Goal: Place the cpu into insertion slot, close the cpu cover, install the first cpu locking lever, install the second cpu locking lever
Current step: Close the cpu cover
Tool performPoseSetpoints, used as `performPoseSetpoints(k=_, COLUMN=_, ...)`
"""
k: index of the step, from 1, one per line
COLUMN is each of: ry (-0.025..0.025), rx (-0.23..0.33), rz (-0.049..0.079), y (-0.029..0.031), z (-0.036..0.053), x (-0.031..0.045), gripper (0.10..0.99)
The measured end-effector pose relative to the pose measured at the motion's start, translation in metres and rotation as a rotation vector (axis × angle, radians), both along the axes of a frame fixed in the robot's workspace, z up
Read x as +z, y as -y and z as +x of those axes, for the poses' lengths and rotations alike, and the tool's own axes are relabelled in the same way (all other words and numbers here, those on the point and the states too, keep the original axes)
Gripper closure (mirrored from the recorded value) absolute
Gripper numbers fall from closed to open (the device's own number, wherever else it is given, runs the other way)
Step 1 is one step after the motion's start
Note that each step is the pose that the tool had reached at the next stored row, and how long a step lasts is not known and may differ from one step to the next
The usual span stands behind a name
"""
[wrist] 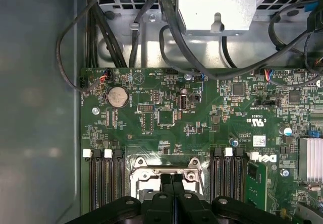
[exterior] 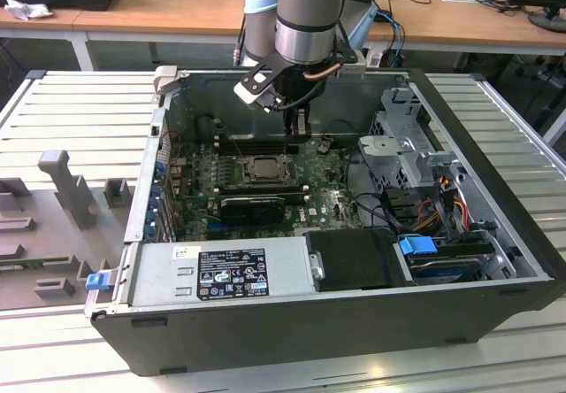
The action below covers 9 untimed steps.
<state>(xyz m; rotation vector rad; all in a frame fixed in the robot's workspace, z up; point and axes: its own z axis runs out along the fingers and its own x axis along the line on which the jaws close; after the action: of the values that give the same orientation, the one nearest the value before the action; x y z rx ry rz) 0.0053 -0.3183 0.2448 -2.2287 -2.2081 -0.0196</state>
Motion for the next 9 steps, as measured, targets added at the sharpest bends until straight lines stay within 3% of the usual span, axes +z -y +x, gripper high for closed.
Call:
performPoseSetpoints(k=4, ry=0.0, rx=0.0, rz=0.0, y=0.0, z=-0.0048, x=-0.0015, gripper=0.98)
performPoseSetpoints(k=9, ry=0.0, rx=0.0, rz=0.0, y=0.0, z=-0.0106, x=-0.01, gripper=0.98)
